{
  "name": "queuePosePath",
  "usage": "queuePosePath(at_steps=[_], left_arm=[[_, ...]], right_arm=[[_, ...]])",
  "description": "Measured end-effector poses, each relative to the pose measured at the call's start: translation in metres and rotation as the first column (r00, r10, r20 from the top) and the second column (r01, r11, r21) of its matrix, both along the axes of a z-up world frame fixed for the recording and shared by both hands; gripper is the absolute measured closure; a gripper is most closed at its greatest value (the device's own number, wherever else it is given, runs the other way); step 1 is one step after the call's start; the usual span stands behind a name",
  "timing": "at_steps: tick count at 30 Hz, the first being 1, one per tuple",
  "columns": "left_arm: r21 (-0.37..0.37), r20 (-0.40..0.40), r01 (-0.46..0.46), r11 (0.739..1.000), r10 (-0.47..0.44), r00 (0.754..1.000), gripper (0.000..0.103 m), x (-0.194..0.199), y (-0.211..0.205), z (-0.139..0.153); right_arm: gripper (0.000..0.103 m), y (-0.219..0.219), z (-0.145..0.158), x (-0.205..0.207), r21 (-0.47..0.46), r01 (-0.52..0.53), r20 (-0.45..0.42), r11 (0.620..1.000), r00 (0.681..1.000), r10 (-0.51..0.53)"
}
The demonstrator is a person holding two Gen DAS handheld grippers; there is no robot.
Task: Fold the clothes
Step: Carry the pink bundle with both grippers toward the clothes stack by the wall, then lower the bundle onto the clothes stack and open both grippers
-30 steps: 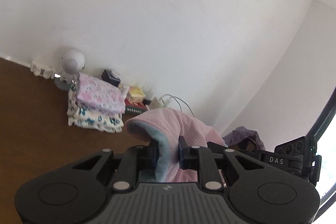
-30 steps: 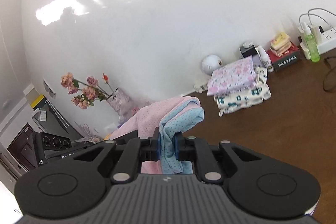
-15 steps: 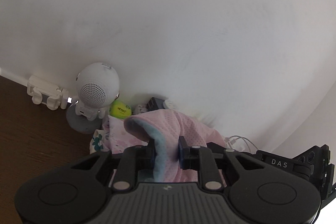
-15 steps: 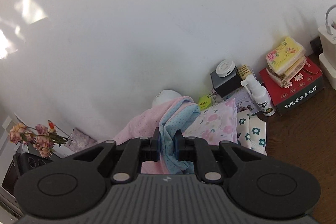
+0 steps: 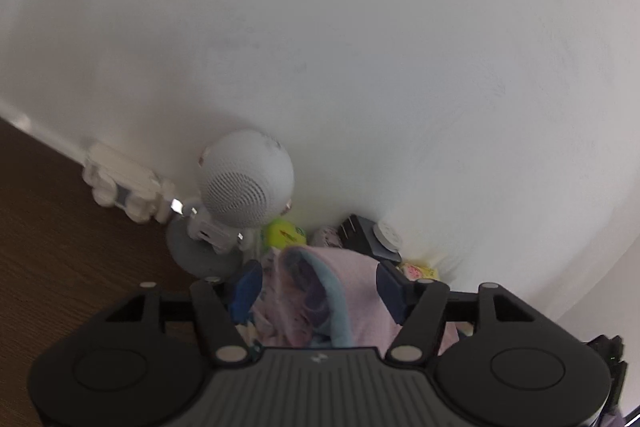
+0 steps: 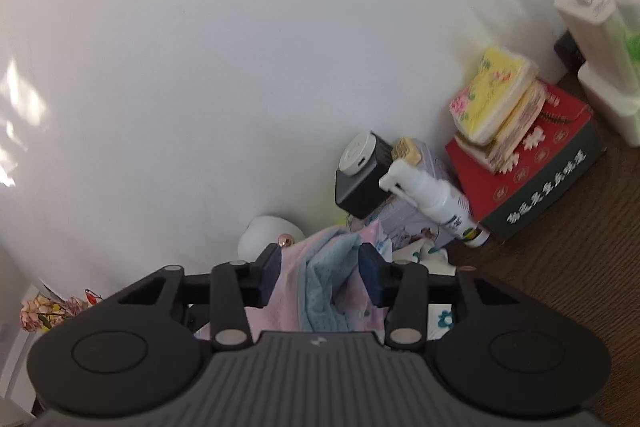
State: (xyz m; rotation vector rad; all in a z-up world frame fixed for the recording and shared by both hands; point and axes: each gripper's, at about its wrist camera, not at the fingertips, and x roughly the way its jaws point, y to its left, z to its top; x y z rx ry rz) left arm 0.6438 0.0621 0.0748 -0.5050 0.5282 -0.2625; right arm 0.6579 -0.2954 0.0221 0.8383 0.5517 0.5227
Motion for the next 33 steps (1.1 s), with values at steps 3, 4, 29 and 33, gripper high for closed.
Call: queuePosePath(at_steps=[3,4,29,33], left_arm=[[0.105,0.138,0.012,0.994,-0.026,0.990,0.047,-0.019,-0.005,0.022],[0.128,0.141,0.032,0.991,-0.050,0.989,0.052,-0.016,-0.011,0.026],[0.424,0.214,-0.031,0.905,-0.067,0.975,0.003,-0.106,-0.054,0.034],[0.455,0.230,-0.051,0.889,-0.062,0.971,0.000,-0.163,-0.057,0.031]], right_arm=[[0.060,-0.005,0.019,-0.037,-0.132,0.068,0.138,0.989,0.989,-0.050],[0.060,0.001,0.026,-0.047,-0.172,0.069,0.176,0.983,0.984,-0.038],[0.041,0.070,0.057,-0.117,-0.573,0.113,0.335,0.812,0.936,0.106],[0.020,0.066,0.052,-0.160,-0.614,0.126,0.335,0.779,0.936,0.112]])
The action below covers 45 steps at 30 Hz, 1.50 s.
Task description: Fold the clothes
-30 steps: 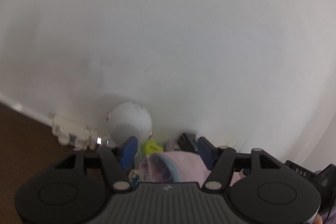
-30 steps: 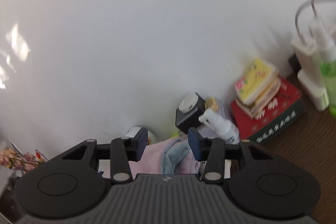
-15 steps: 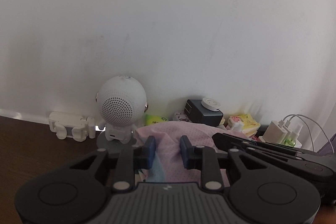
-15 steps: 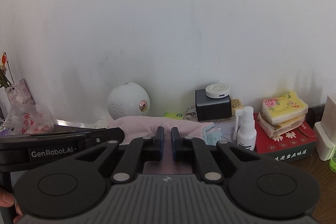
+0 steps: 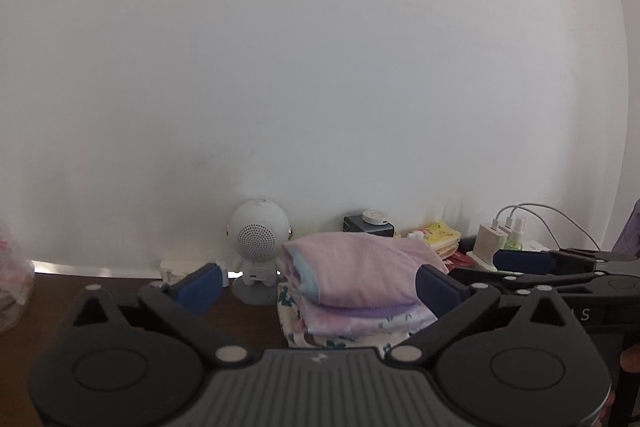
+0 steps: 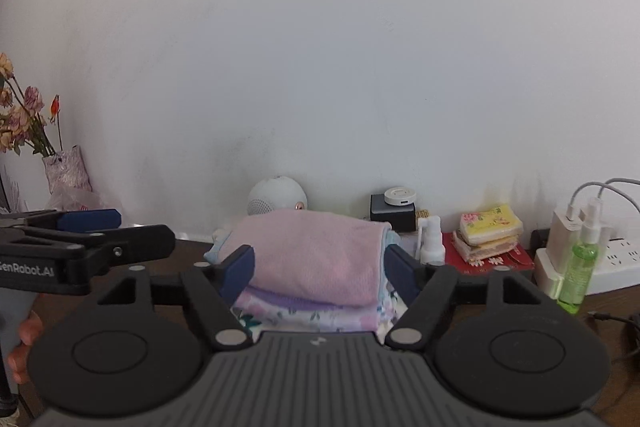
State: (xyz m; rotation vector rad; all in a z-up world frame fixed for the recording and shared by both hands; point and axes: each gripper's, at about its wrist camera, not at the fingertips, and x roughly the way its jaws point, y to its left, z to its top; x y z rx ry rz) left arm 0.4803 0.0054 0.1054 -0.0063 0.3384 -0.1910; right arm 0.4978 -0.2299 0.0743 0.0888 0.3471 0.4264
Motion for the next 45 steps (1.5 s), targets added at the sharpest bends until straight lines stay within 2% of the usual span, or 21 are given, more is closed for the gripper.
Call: queuePosePath(at_steps=[3,5,7,13,19,24,29,34,37,41,45], left_arm=[[0.005,-0.020,-0.014,1.000,0.014,1.000,0.000,-0.036,0.000,-0.006],[0.000,-0.029,-0.034,0.999,0.034,0.999,0.000,-0.060,0.000,-0.011],[-0.007,-0.036,-0.052,0.999,0.052,0.998,0.000,-0.086,0.001,-0.015],[0.002,-0.053,-0.054,0.999,0.054,0.997,0.000,-0.161,-0.002,-0.024],[-0.039,-0.062,-0.021,0.999,0.019,0.998,0.000,-0.234,-0.003,-0.028],[-0.073,-0.075,-0.007,0.997,0.002,0.997,0.000,-0.284,-0.003,-0.032],[-0.004,-0.047,-0.070,0.998,0.069,0.996,0.000,-0.332,-0.013,-0.034],[0.067,0.001,-0.120,0.991,0.120,0.993,0.000,-0.375,-0.029,-0.044],[0.070,-0.006,-0.122,0.990,0.123,0.992,0.000,-0.394,-0.033,-0.052],[0.026,-0.012,-0.152,0.988,0.152,0.988,0.000,-0.419,-0.030,-0.065],[0.062,-0.014,-0.197,0.978,0.198,0.980,0.000,-0.438,-0.029,-0.077]], right_arm=[[0.012,-0.002,-0.002,-0.032,-0.018,0.001,-0.011,1.000,1.000,-0.001],[0.003,-0.003,-0.002,-0.055,-0.014,0.007,-0.015,1.000,1.000,-0.008],[0.001,-0.004,0.000,-0.079,-0.008,0.010,-0.011,1.000,1.000,-0.010],[0.001,-0.008,0.004,-0.154,-0.014,0.027,-0.033,1.000,0.999,-0.027],[0.000,-0.020,0.003,-0.227,-0.008,0.081,-0.067,0.997,0.995,-0.081],[0.000,-0.027,-0.003,-0.275,-0.050,0.129,-0.085,0.990,0.987,-0.133],[0.000,-0.029,-0.011,-0.320,-0.059,0.119,-0.106,0.991,0.986,-0.125],[0.000,-0.021,-0.016,-0.370,-0.121,0.127,-0.032,0.984,0.991,-0.132],[0.000,-0.017,-0.018,-0.396,-0.126,0.113,-0.025,0.986,0.993,-0.117],[0.000,-0.014,-0.028,-0.427,-0.107,0.119,-0.044,0.987,0.991,-0.125],[0.000,-0.010,-0.040,-0.451,-0.136,0.129,-0.053,0.982,0.989,-0.138]])
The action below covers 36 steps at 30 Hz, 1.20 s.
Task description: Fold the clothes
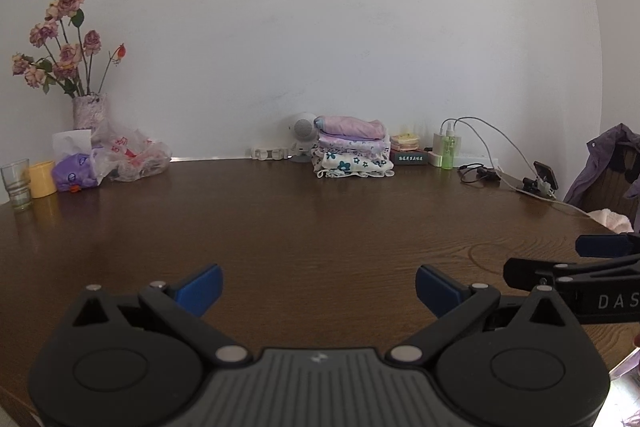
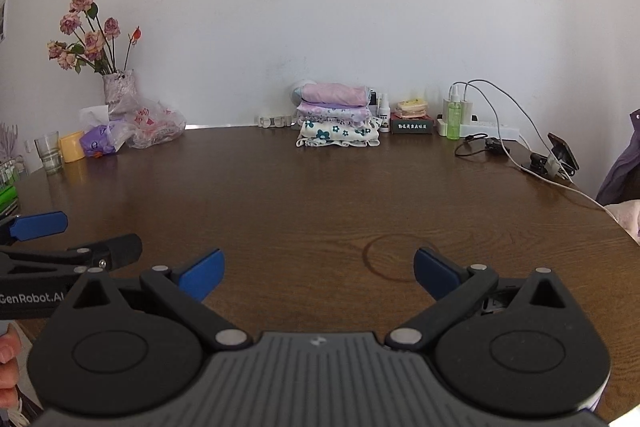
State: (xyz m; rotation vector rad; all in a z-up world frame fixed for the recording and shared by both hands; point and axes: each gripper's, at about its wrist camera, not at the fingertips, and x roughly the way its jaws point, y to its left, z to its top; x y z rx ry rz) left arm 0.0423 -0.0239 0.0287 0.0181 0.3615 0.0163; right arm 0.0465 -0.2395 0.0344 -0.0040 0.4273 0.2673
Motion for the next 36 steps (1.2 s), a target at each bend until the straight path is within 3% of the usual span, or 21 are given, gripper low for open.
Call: queuePosePath(at_steps=[6,14,21,36], left_arm=[[-0.012,-0.041,-0.005,1.000,0.004,0.999,0.000,-0.022,0.003,-0.015],[0.008,-0.003,0.011,1.000,-0.011,1.000,0.000,-0.041,-0.006,-0.017],[0.007,-0.036,-0.006,1.000,0.006,0.999,0.000,-0.043,-0.008,-0.019],[-0.036,-0.049,-0.022,0.999,0.020,0.999,0.000,-0.042,-0.001,-0.021]], right_arm=[[0.000,0.002,-0.012,-0.027,-0.009,0.032,-0.019,0.999,0.999,-0.032],[0.000,0.004,-0.019,-0.043,-0.015,0.064,-0.033,0.998,0.997,-0.064],[0.000,0.000,-0.022,-0.041,0.023,0.068,-0.079,0.997,0.995,-0.066],[0.000,0.007,-0.020,-0.042,0.012,0.062,-0.076,0.998,0.995,-0.061]])
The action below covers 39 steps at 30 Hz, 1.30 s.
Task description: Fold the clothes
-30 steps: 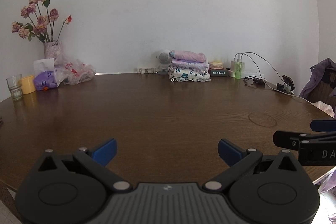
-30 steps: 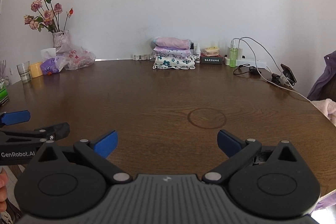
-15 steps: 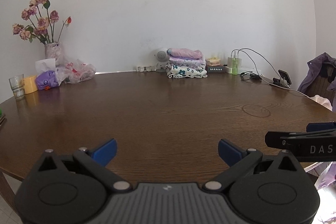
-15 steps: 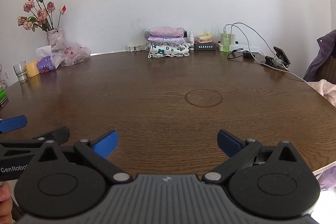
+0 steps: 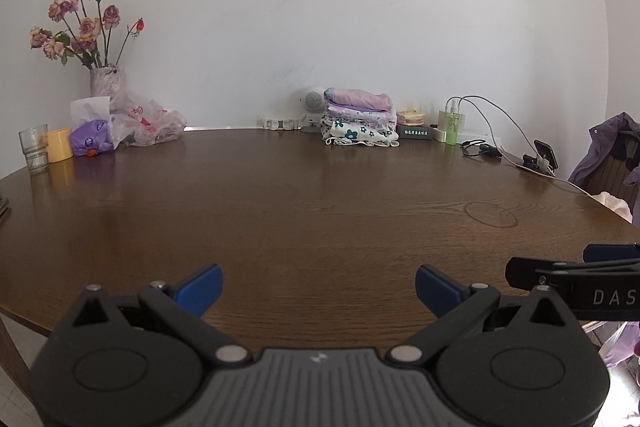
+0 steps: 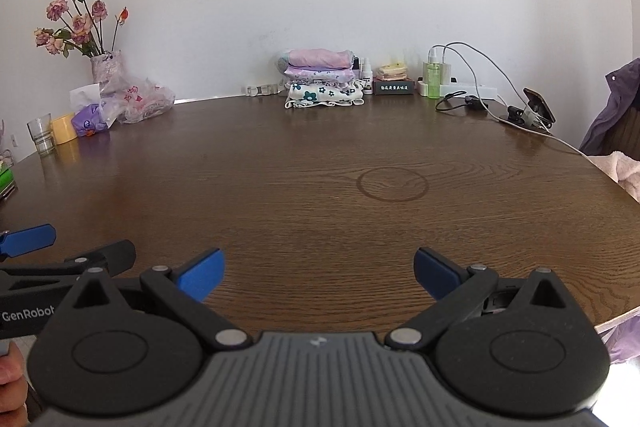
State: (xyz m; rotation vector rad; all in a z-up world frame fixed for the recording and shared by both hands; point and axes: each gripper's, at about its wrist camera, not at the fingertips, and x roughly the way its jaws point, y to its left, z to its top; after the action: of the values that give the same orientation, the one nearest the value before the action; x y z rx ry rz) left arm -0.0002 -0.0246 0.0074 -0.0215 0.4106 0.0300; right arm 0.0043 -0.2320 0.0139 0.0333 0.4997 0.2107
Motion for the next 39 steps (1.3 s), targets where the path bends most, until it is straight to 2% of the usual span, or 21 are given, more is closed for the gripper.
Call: queuePosePath(at_steps=[39], left_arm=[[0.021,0.005,0.002,1.000,-0.002,1.000,0.000,0.0016,-0.0039,0.0013]], right_arm=[[0.000,0.0028,-0.0009,0.0013,-0.011,-0.002,-0.011,1.000,1.000,0.002]])
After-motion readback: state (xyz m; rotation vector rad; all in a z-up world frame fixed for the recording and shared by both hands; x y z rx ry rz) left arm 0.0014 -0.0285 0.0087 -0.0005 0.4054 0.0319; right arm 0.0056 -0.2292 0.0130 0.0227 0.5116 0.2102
